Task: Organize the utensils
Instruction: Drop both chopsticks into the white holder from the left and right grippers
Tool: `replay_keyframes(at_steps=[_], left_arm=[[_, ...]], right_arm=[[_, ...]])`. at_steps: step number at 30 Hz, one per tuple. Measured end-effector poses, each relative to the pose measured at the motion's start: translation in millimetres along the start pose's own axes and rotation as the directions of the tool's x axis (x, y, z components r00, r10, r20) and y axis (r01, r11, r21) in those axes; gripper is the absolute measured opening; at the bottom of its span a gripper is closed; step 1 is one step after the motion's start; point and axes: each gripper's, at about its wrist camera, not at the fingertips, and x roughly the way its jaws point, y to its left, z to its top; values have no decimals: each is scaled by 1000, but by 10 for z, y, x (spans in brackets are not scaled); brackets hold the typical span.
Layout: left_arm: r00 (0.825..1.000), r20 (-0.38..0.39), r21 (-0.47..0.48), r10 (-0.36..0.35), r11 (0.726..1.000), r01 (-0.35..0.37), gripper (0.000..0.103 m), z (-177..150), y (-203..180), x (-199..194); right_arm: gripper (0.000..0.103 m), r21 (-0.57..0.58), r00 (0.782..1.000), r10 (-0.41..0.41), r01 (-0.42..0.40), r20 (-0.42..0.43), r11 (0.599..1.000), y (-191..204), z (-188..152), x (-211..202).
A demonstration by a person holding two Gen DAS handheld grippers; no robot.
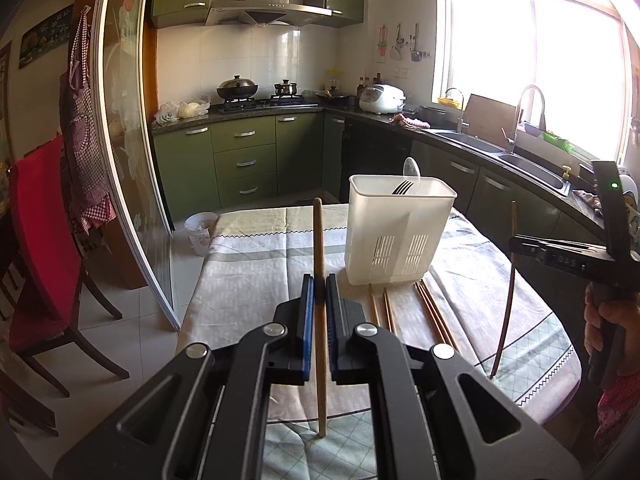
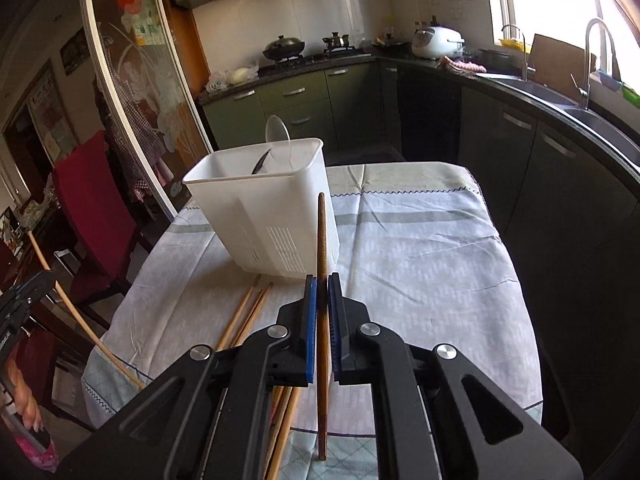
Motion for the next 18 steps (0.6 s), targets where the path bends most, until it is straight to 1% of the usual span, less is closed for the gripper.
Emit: replay_keyframes(at_steps=[3,8,12,18], left_arm=[[1000,5,0,-2,1000,2,6,-16,-6,-8],[1000,5,-8,-6,1000,6,6,-24,-3,-23],[1000,1,-14,-7,1000,7,6,-1,-8,-22],[1000,24,-8,-4,1000,4,6,144,-24,-59]], right_arm=[[7,-23,999,16,-15,43,1000,51,-187,-361],[7,-32,995,40,-37,88,999,66,-457,-750],[7,-36,992,49,-45,113,998,37,-592,-893],[7,2,990,70,-70,125,998,-59,-616,-938]])
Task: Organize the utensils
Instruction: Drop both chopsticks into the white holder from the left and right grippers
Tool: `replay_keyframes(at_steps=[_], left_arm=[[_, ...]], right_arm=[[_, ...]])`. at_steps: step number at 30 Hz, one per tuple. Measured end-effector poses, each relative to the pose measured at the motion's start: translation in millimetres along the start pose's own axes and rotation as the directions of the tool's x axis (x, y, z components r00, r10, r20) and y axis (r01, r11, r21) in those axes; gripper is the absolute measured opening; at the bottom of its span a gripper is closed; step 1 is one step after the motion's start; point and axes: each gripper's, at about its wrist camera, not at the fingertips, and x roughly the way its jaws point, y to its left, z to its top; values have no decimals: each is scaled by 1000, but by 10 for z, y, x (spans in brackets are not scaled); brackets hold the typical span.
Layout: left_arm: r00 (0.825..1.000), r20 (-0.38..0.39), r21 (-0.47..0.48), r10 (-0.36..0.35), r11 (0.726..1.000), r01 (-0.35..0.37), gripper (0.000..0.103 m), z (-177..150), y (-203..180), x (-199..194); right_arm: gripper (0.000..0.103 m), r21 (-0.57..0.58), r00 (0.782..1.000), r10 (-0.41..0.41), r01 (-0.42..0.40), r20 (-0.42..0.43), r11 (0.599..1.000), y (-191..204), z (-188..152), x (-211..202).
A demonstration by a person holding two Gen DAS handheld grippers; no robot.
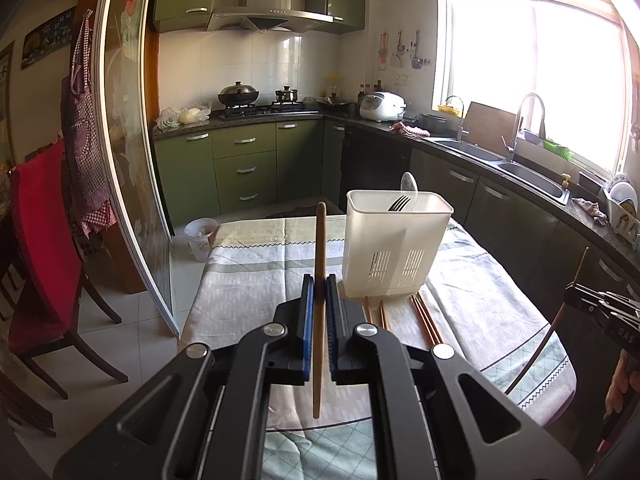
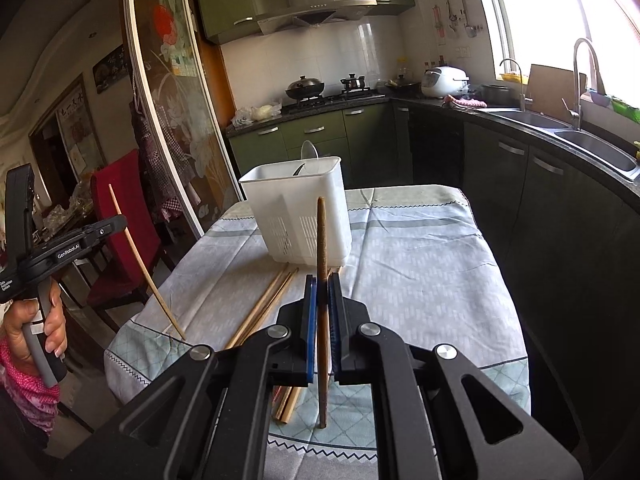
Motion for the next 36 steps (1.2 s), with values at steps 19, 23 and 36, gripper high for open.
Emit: replay_keyframes(at_steps=[19,23,36], left_arm=[[986,126,38,-108,994,104,6,1762,-512,259],[985,148,46,-85,996,79,6,1926,-621,488],[995,-83,36,-58,998,61,6,1398,-571,1490]], right_arm=[[7,33,1000,15,-15,-11,999,-190,5,94],[7,36,1000,22,-22,-13,999,-208,2,104],[7,69,997,78,-77,-14,995,-256,168,86]])
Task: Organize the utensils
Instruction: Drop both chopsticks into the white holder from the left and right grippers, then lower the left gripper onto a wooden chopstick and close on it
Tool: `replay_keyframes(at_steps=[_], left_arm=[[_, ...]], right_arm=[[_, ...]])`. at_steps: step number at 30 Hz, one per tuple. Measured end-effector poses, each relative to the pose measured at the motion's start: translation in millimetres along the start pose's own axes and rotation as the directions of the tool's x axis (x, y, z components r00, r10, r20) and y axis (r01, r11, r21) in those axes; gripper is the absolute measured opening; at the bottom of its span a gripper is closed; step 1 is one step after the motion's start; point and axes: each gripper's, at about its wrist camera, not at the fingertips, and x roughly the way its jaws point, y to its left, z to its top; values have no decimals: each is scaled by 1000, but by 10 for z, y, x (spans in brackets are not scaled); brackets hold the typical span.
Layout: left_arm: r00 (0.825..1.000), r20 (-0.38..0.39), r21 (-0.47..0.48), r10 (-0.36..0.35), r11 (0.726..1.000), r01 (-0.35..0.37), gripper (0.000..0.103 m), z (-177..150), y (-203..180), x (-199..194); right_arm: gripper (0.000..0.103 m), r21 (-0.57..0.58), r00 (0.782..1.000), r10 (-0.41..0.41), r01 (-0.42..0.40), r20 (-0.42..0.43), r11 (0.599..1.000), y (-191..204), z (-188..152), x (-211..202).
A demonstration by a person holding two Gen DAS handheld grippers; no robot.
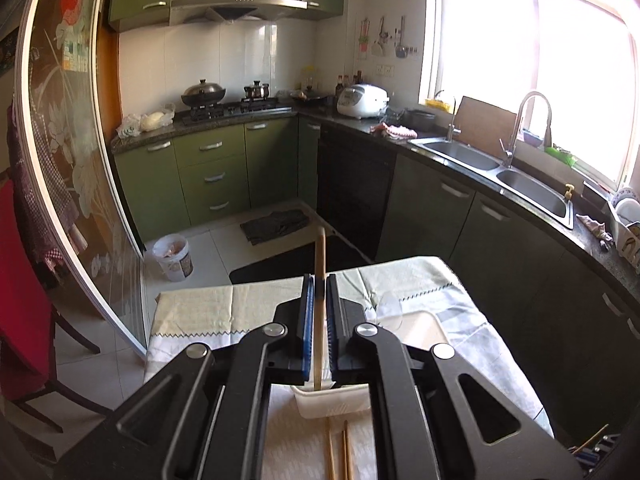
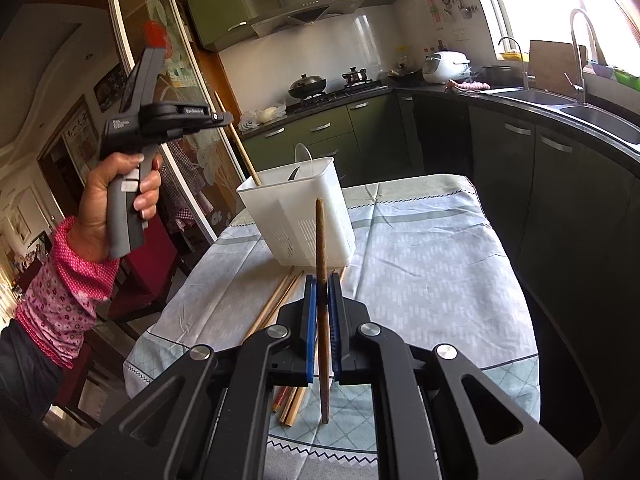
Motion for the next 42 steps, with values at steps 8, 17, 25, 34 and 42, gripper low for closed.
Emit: replay_keyframes(at_steps=[8,17,25,34,42], left_arm=[[996,-63,-17,-55,998,54,22,-380,173,-98],[993,-84,-22,-79,997,78,22,-897,379,-644],[994,-102,-15,-39,999,38,22,-1171,593,-873],[981,-182,-23,-74,997,71,23,-1275,520,-661],[955,-285,-23,-82,997,79,23,-1398,315,-228]], right_arm=[[7,-47,993,23,-18,113,999,202,618,-80],[7,-95,959,21,6,284,995,587,1749,263],[7,-16,977,-76,81,200,997,464,2161,1183],[8,-55,993,-119,119,-5,991,306,1688,1862],[25,-53,993,-110,112,43,992,209,1392,1420]])
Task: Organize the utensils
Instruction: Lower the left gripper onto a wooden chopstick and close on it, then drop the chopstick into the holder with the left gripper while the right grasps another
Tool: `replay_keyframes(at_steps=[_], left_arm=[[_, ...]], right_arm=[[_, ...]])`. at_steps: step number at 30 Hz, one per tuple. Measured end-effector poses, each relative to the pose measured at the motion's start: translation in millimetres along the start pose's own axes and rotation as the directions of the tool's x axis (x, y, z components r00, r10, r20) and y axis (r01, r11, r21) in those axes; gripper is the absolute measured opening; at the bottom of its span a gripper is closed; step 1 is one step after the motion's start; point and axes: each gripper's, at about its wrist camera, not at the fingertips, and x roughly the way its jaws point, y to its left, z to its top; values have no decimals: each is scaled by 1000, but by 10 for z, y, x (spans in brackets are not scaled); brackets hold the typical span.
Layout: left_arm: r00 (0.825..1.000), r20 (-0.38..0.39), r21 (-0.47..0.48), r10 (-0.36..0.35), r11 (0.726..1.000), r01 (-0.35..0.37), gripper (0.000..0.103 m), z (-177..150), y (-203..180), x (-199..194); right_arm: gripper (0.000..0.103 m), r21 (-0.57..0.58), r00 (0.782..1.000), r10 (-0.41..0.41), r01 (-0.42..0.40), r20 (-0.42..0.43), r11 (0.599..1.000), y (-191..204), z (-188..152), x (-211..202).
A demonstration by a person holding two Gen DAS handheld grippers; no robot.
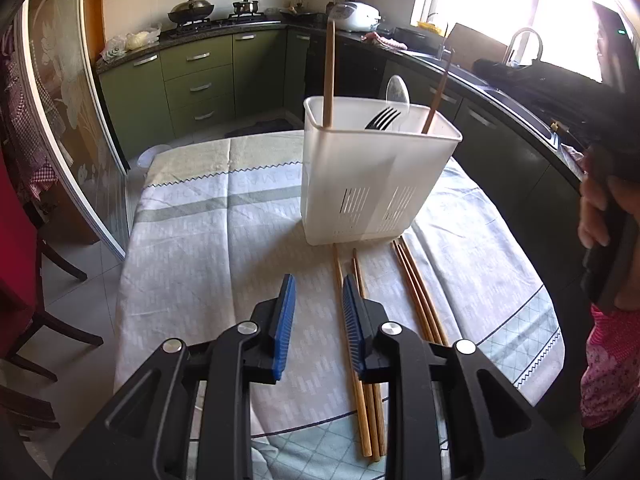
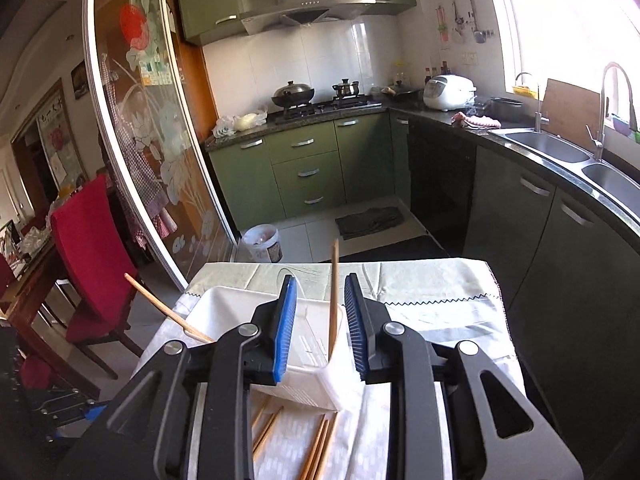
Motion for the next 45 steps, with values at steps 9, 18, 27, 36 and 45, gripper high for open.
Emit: replay_keyframes(at_steps=[9,18,27,36,45], left_arm=[[984,-176,3,27,1000,-27,23,1,-124,789],[957,-284,8,57,998,-57,23,29,-220,1249],[944,-322,21,68,998,-64,15,45,-327,1406],[953,-299,-17,54,998,-62,6,25,-345,1423],[995,-66,-35,69,997,-72,6,-56,-213,625]], right_arm=[[28,89,998,58,-56,-19,994,-445,-893,-804],[30,179,994,74,-57,-85,982,-757,-1500,-1058],[34,206,992,93,-76,-79,976,-801,-1516,-1106],[34,216,990,104,-82,-92,973,-805,-1485,-1051],[34,216,985,120,-90,-127,972,-781,-1514,-904]])
